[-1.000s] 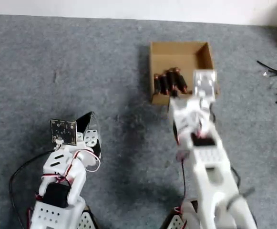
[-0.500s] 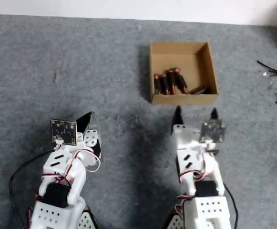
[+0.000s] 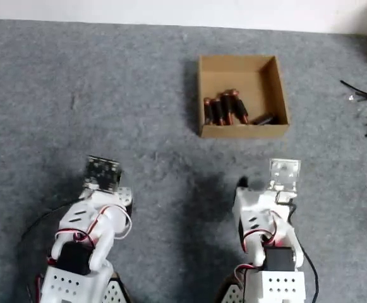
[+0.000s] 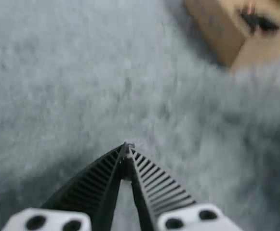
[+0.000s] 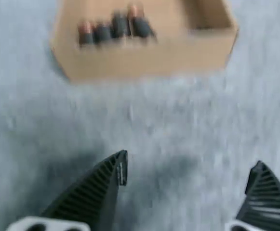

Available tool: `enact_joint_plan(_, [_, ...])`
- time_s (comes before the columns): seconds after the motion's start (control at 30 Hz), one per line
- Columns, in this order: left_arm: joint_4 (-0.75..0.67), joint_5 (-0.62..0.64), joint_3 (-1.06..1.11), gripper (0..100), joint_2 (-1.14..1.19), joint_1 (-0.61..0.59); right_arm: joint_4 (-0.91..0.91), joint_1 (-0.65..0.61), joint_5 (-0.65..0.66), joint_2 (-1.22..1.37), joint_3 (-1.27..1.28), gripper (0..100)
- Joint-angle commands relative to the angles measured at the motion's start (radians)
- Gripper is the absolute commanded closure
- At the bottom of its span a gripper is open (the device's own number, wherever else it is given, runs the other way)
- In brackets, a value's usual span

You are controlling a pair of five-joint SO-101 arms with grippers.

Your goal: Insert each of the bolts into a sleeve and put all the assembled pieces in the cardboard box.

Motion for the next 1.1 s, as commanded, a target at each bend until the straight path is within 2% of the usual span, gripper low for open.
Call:
enact_joint_plan(0.0, [0.112, -0.121, 0.019, 99, 0.002, -0.013, 0.194, 0.013, -0.003, -0.01, 0.14, 65.2])
enact_joint_plan(0.13, [0.247, -0.265, 0.019, 99, -0.007, -0.013, 0.245, 0.016, -0.003, -0.013, 0.14, 65.2])
enact_joint_plan(0.33, [0.407, -0.285, 0.019, 99, -0.007, -0.012, 0.245, 0.016, -0.003, -0.013, 0.14, 65.2])
enact_joint_plan(1.07, [0.405, -0.285, 0.019, 99, -0.007, -0.01, 0.245, 0.016, -0.003, -0.013, 0.14, 65.2])
